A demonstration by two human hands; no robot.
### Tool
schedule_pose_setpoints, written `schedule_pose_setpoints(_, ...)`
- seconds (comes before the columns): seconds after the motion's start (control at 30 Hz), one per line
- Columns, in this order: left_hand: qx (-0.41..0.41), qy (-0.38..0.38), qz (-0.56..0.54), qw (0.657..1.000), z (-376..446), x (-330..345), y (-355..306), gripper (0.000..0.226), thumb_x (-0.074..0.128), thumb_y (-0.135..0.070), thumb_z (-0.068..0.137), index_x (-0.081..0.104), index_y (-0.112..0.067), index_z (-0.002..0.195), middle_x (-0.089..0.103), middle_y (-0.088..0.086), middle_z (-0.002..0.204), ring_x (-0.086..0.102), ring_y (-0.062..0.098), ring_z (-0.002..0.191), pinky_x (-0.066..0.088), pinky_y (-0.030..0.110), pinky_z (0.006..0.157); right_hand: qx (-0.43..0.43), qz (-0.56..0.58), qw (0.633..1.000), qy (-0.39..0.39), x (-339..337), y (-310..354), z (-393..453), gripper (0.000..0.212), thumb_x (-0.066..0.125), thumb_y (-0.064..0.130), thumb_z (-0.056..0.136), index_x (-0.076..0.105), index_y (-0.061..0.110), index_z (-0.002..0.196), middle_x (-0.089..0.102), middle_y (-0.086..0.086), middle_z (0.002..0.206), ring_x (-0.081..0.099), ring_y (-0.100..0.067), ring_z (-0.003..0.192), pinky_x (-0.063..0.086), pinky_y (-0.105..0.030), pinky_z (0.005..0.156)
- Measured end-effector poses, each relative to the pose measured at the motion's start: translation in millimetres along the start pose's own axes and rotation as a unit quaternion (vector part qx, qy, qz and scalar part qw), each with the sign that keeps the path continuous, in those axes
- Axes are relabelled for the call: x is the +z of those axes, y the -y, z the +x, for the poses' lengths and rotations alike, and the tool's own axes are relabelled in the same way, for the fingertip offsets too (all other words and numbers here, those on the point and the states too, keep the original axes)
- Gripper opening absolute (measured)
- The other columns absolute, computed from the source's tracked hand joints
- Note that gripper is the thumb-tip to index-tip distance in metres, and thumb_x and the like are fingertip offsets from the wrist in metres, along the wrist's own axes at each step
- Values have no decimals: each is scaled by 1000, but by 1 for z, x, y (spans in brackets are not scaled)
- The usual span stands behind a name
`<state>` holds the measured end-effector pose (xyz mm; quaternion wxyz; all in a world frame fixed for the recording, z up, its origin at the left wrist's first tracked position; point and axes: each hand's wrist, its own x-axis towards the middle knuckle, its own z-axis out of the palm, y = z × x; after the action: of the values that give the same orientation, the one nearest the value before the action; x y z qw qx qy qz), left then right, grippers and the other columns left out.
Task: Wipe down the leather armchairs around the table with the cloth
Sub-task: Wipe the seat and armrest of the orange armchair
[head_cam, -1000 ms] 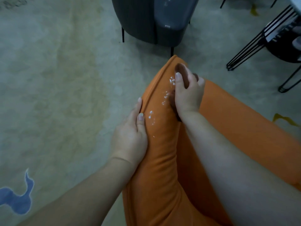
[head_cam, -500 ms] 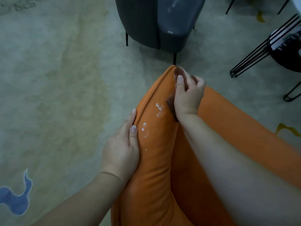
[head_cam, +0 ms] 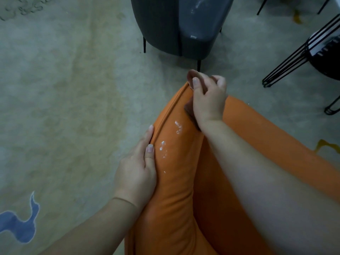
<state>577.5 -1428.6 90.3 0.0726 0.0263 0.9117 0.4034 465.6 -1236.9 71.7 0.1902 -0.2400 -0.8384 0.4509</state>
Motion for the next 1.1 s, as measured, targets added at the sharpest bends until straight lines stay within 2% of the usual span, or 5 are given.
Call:
schedule_pose_setpoints(0.2,-1,10,-4,1000,2,0,-1,43,32,-37,98,38,-43,140,38,-27,133,37,-9,123,23,0,96,-187,-17,979,75,-22,-1,-99,25,57,34,92,73,29,110,53,-3,111,51,-20,105,32,-20,102)
schedule_pose_setpoints(0.5,-15,7,-1,1000,0,1,2,43,31,-39,98,39,-45,140,43,-26,131,40,0,124,18,-8,88,-25,14,1000,-11,-1,8,-14,20,68,28,88,72,25,107,46,2,115,47,-18,113,42,-35,103)
schedule_pose_setpoints(0.73,-16,10,-15,1000,1,1,3,51,29,-44,90,42,-42,140,50,-14,139,44,1,123,22,-2,89,-165,15,984,59,-26,-1,-114,20,61,33,89,72,33,105,51,5,108,52,-17,107,38,-28,101)
schedule_pose_setpoints(1.0,-4,3,-64,998,1,1,7,46,33,-38,95,45,-36,139,45,-29,124,39,-17,114,22,-9,84,-57,-17,998,27,-11,18,-93,20,64,29,90,73,31,107,48,-1,113,48,-22,109,35,-27,104)
schedule_pose_setpoints(1.1,3,1,-83,997,1,2,9,45,33,-37,95,47,-36,138,46,-30,123,37,-23,111,25,-6,88,-121,-41,990,63,-23,13,-125,24,58,37,90,72,35,110,50,-1,114,48,-21,108,29,-16,100)
